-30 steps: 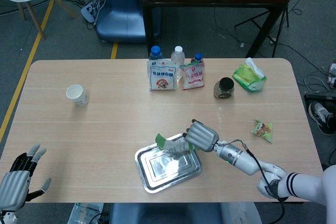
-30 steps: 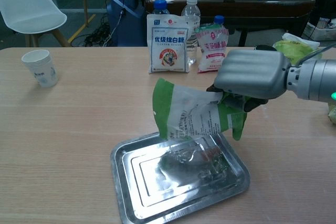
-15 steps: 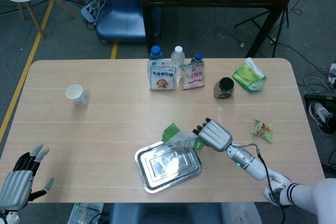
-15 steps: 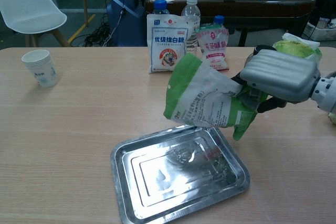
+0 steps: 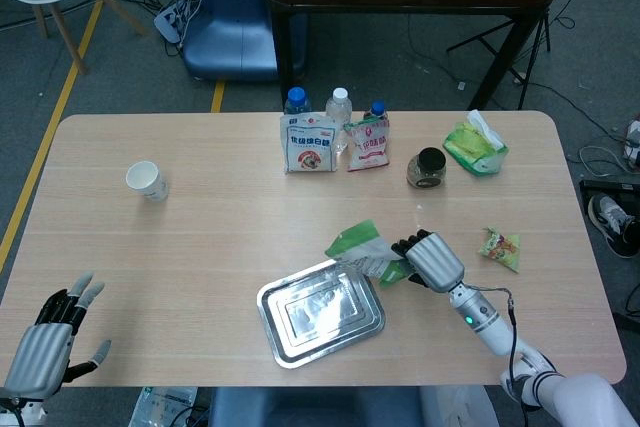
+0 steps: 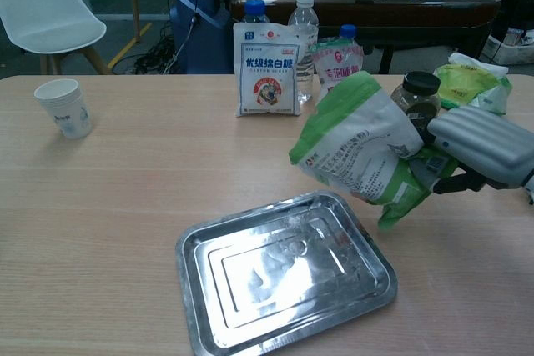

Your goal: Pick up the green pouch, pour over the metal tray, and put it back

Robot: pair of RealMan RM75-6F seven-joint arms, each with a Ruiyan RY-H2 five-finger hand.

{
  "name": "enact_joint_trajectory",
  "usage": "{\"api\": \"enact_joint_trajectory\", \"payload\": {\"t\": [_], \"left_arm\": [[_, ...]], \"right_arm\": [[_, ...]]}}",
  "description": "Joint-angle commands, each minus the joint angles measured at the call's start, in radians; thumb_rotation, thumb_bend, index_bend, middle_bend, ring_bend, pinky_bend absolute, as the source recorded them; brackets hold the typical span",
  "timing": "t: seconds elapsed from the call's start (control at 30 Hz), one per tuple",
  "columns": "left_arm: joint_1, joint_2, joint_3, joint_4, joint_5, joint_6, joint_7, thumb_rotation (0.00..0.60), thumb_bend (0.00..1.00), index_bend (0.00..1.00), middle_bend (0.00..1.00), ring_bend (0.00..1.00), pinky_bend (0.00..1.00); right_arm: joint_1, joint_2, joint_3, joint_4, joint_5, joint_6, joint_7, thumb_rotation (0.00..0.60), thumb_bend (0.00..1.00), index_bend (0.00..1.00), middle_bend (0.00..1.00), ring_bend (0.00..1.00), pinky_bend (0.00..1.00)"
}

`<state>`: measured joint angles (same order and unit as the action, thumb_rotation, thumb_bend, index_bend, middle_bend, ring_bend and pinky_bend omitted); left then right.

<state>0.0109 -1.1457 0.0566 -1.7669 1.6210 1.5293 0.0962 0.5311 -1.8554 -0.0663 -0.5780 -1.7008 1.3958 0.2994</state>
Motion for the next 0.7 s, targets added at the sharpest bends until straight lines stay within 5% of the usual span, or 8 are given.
{"api": "enact_joint_trajectory", "payload": {"t": [0.03,0.33,0.7], "left_arm": [[0.000,-0.001,0.001,-0.002,-0.001,-0.002,0.003,0.600,0.28,0.11,0.02,0.12,0.05],[0.000,0.003,0.004,-0.009,-0.004,-0.005,0.011,0.600,0.28,0.11,0.02,0.12,0.05],[-0.002,0.000,0.005,-0.004,-0.006,-0.010,0.007,0.600,0.28,0.11,0.02,0.12,0.05]], "right_arm": [[-0.031,-0.074,0.007,0.106,0.017,0.025,0.074,0.600,0.65,0.80,0.72,0.61,0.56],[-0.053,-0.167,-0.004,0.267,0.013,0.048,0.186,0.600,0.63,0.80,0.69,0.57,0.56],[-0.067,-0.187,-0.023,0.321,0.004,0.052,0.218,0.600,0.56,0.74,0.61,0.49,0.51]]}}
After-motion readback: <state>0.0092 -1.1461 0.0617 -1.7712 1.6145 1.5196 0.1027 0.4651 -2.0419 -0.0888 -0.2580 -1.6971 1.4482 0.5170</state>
